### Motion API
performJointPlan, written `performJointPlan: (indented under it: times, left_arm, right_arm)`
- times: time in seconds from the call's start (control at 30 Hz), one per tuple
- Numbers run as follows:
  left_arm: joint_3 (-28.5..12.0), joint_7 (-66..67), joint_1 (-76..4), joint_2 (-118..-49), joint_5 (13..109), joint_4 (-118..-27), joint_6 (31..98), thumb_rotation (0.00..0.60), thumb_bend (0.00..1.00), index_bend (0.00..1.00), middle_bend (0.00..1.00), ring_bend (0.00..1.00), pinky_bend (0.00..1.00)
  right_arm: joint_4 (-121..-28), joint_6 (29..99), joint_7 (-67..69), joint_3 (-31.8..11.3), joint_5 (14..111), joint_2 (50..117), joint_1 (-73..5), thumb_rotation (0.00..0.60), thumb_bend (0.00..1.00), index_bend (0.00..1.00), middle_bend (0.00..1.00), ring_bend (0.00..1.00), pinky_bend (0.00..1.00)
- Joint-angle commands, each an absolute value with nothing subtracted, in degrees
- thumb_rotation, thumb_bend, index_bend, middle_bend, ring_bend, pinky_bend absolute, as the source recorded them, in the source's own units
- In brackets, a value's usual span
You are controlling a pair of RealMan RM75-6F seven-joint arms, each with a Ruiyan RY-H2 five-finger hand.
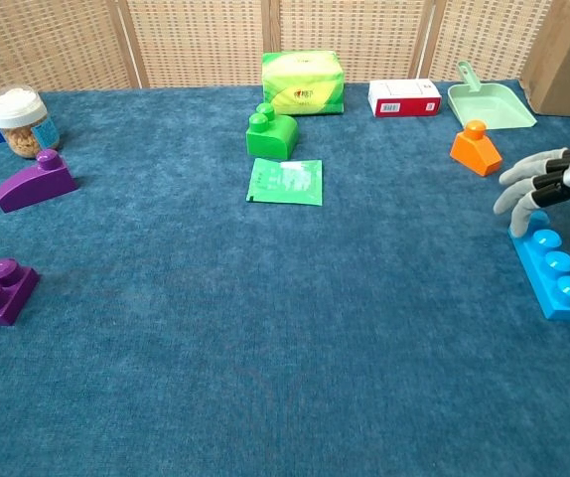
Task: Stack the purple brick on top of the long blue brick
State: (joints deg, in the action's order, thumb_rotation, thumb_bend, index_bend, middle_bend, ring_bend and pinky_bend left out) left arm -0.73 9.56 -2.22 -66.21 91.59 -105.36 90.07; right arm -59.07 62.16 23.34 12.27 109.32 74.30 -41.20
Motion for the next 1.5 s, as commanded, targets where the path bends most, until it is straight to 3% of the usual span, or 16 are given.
performJointPlan:
  times: [0.03, 0.4, 1.1, 1.5]
  left_arm:
    - [-0.7, 9.6, -2.2, -66.2, 91.5, -105.4, 89.9, 0.578, 0.32, 0.41, 0.33, 0.14, 0.00]
    - [-0.8, 9.3, -2.1, -66.1, 91.2, -105.4, 90.1, 0.576, 0.32, 0.41, 0.33, 0.14, 0.00]
    - [-1.0, 8.3, -1.8, -65.9, 91.3, -105.0, 90.4, 0.579, 0.32, 0.41, 0.33, 0.14, 0.00]
    - [-1.3, 8.1, -2.1, -65.7, 91.4, -104.7, 90.2, 0.578, 0.32, 0.41, 0.33, 0.14, 0.00]
  right_arm:
    - [-58.5, 62.3, 23.9, 12.6, 109.4, 74.9, -41.3, 0.600, 0.16, 0.32, 0.19, 0.04, 0.07]
    - [-57.3, 61.9, 25.3, 13.3, 109.5, 76.4, -42.6, 0.600, 0.16, 0.35, 0.20, 0.06, 0.07]
    - [-57.8, 60.7, 25.7, 13.9, 108.1, 77.7, -43.9, 0.600, 0.16, 0.63, 0.23, 0.11, 0.11]
    - [-65.8, 59.4, 23.4, 12.0, 105.8, 74.1, -45.5, 0.600, 0.16, 0.64, 0.24, 0.11, 0.11]
